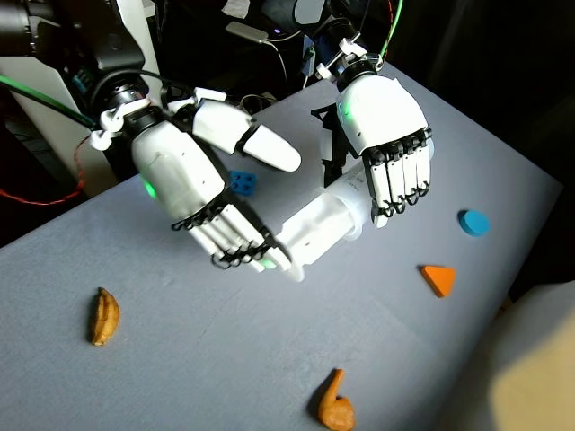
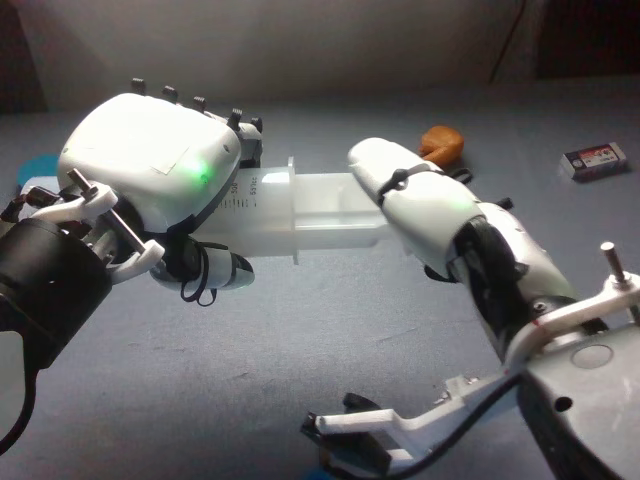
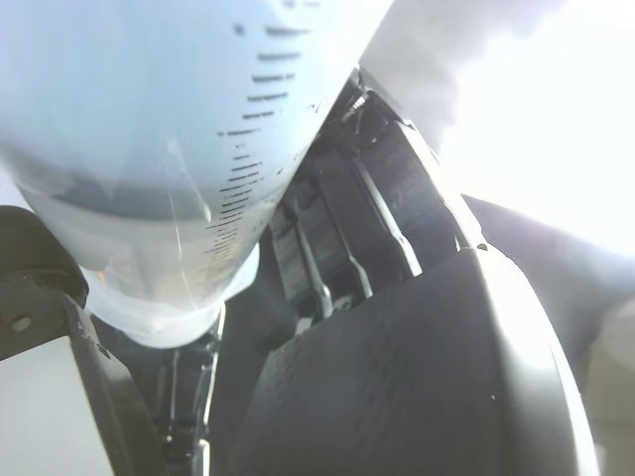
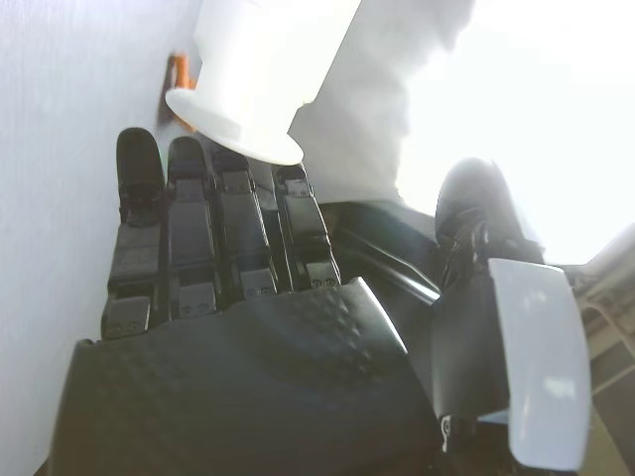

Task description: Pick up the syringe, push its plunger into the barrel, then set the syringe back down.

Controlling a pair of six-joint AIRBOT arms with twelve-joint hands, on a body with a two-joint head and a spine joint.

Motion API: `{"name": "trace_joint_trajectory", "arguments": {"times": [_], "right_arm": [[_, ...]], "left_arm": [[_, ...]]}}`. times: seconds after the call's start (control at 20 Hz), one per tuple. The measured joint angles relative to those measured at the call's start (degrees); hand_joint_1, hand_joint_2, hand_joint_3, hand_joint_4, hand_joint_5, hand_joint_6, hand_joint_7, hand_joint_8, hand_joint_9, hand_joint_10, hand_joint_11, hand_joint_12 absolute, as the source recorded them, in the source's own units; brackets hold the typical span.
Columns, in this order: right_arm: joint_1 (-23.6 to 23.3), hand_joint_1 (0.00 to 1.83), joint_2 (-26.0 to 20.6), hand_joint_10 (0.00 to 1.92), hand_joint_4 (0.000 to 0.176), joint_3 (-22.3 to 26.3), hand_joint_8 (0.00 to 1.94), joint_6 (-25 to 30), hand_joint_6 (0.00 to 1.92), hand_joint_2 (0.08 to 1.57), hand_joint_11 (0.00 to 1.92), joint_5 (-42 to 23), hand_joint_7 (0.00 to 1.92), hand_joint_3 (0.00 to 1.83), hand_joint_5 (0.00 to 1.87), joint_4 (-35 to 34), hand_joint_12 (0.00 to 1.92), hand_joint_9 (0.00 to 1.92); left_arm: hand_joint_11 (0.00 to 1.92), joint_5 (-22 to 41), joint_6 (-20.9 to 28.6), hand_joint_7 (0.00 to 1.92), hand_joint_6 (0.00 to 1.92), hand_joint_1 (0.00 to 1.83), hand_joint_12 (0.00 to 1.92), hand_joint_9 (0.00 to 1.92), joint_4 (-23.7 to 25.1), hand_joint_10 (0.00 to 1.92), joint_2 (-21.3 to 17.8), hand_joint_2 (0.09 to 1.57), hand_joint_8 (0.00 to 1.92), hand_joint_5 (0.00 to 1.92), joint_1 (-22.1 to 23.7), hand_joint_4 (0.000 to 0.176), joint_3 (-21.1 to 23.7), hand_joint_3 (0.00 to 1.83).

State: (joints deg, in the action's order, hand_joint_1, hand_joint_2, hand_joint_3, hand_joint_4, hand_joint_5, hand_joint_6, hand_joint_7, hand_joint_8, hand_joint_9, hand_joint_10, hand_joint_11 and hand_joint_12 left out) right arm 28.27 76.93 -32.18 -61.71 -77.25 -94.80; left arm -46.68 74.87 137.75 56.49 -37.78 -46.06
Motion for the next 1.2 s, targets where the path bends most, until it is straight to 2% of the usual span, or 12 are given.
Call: {"name": "trace_joint_trajectory", "arguments": {"times": [0.75,1.0,1.2], "right_arm": [[-3.0,0.00,7.4,0.00,0.098,-6.3,0.00,0.1,0.00,1.11,0.00,6.4,0.19,0.00,0.19,0.2,0.73,0.15],[-3.1,0.00,7.1,0.00,0.099,-6.4,0.00,0.0,0.00,1.11,0.00,6.7,0.17,0.00,0.18,0.3,0.72,0.13],[-1.4,0.00,2.2,0.00,0.098,-2.7,0.00,-0.3,0.01,1.11,0.00,8.0,0.19,0.00,0.20,3.5,0.71,0.15]], "left_arm": [[0.84,-0.8,0.2,0.98,0.88,1.38,1.16,0.91,-0.6,1.24,-0.3,1.11,1.01,0.97,0.0,0.000,-0.4,0.00],[0.85,-0.9,0.2,0.97,0.89,1.38,1.18,0.91,-0.7,1.25,-0.3,1.11,1.02,0.97,0.0,0.000,-0.4,0.00],[0.89,-0.5,1.6,0.96,0.83,1.38,1.17,0.94,1.0,1.23,-0.2,1.10,1.01,1.00,0.3,0.000,0.0,0.00]]}}
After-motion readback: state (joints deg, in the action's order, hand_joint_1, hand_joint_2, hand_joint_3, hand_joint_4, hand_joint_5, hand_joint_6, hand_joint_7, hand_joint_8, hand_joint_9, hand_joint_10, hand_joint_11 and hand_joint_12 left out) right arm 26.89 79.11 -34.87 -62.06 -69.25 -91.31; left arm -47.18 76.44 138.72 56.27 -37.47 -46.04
